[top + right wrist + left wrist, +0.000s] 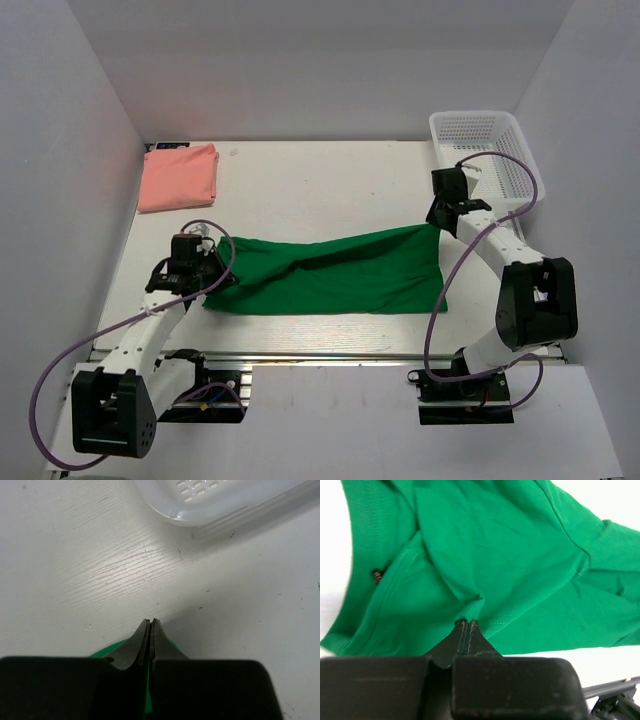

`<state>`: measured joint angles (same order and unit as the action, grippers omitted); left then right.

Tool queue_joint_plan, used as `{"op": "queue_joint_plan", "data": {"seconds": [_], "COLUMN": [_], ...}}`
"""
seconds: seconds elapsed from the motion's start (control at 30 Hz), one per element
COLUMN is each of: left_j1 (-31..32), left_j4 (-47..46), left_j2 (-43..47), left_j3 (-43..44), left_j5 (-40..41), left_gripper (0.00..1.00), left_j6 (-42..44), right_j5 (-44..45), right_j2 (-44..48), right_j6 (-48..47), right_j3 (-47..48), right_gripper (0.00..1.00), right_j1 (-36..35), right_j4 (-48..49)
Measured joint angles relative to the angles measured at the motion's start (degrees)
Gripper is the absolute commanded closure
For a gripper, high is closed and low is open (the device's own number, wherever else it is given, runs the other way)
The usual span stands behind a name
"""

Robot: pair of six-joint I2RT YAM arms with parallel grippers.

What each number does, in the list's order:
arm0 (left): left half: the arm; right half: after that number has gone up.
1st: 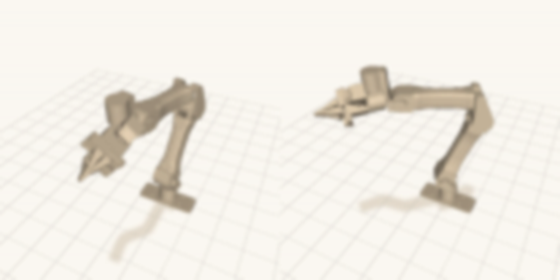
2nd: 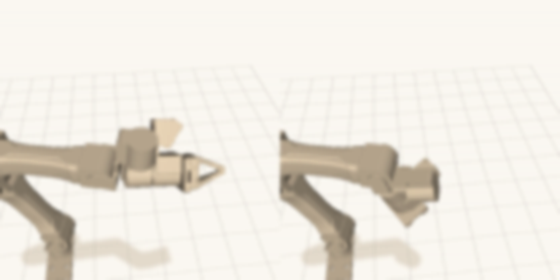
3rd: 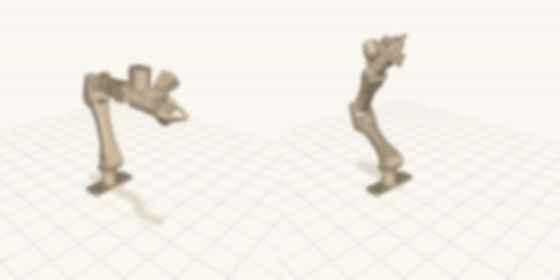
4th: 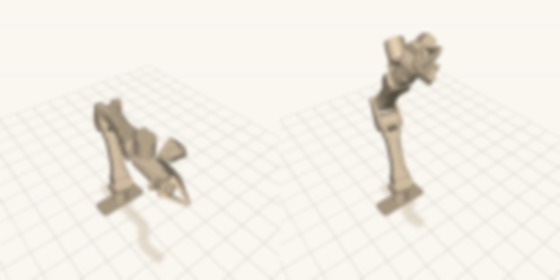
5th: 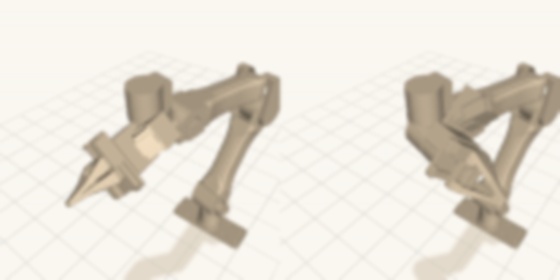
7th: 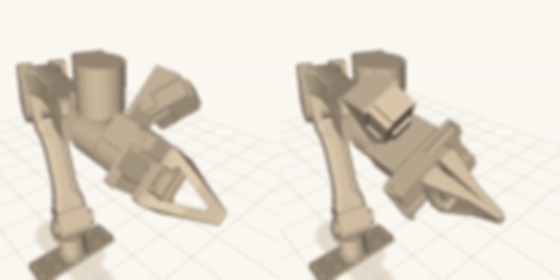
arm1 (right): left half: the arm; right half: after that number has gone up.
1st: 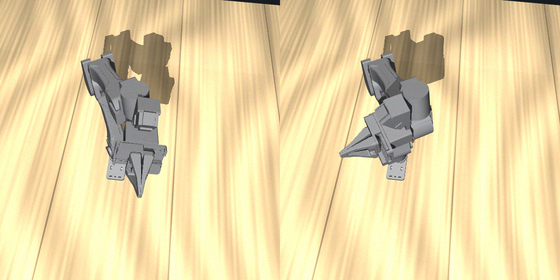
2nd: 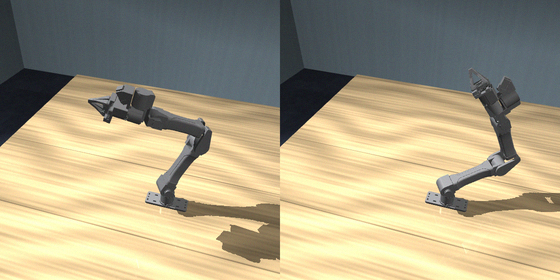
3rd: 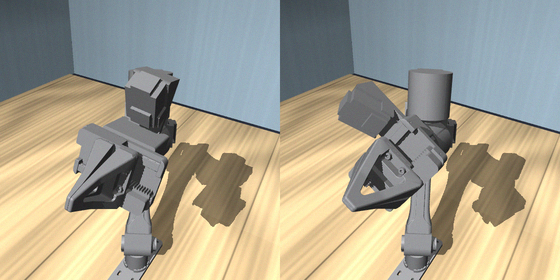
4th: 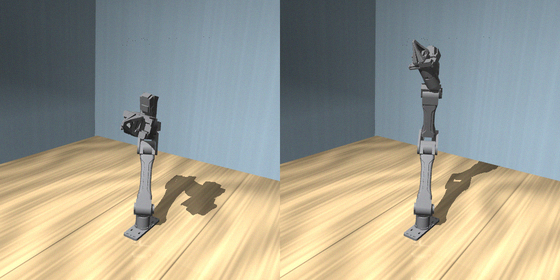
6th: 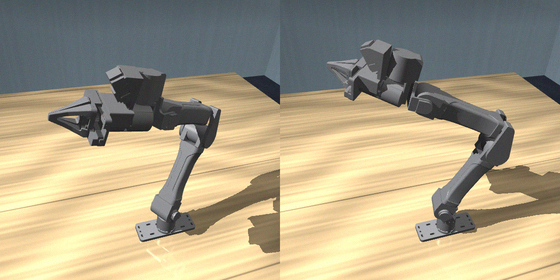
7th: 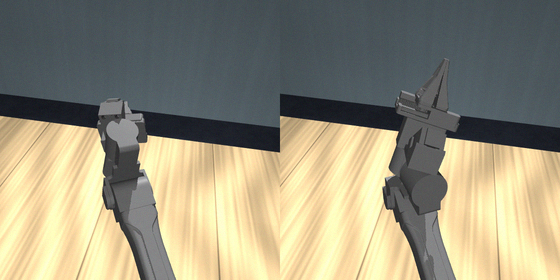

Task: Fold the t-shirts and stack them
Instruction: Grap the side of the flattened tshirt furthest away from the robot with both arms, then fold the other side of the tshirt into a rectangle

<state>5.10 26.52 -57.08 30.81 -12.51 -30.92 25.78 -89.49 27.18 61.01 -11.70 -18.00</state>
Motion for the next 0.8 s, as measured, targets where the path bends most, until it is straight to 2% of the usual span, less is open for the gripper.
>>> {"op": "queue_joint_plan", "data": {"seconds": [0.43,0.5,0.53,0.63,0.67,0.73,0.77,0.8], "left_j1": [0.0,0.0,0.0,0.0,0.0,0.0,0.0,0.0], "left_j4": [1.7,1.55,1.55,1.66,1.53,1.33,1.29,1.31], "left_j2": [3.32,3.72,3.76,3.61,3.45,3.08,2.93,2.91], "left_j3": [-4.72,-6.03,-6.49,-6.88,-6.88,-6.88,-6.88,-6.88], "left_j5": [4.15,4.39,4.46,4.74,4.87,5.07,5.05,5.03], "left_gripper": [1.0,0.91,0.75,0.49,0.32,0.21,0.17,0.14], "left_j6": [-3.23,-3.5,-3.61,-3.67,-3.78,-3.96,-3.89,-4.15], "right_j5": [-0.5,-0.63,-0.63,-0.61,-0.57,-0.42,-0.37,-0.28], "right_j2": [4.87,5.03,5.18,6.29,6.75,7.69,8.17,8.7], "right_j6": [-0.37,-0.15,0.11,1.14,1.64,2.71,3.32,4.0], "right_j3": [-6.19,-7.76,-8.83,-12.7,-14.12,-16.7,-17.88,-19.08], "right_gripper": [1.0,1.0,1.0,1.0,0.95,0.78,0.63,0.55], "right_j1": [0.0,0.0,0.0,0.0,0.0,0.0,0.0,0.0], "right_j4": [-1.46,-1.25,-1.07,-0.24,0.22,0.55,0.9,1.2]}}
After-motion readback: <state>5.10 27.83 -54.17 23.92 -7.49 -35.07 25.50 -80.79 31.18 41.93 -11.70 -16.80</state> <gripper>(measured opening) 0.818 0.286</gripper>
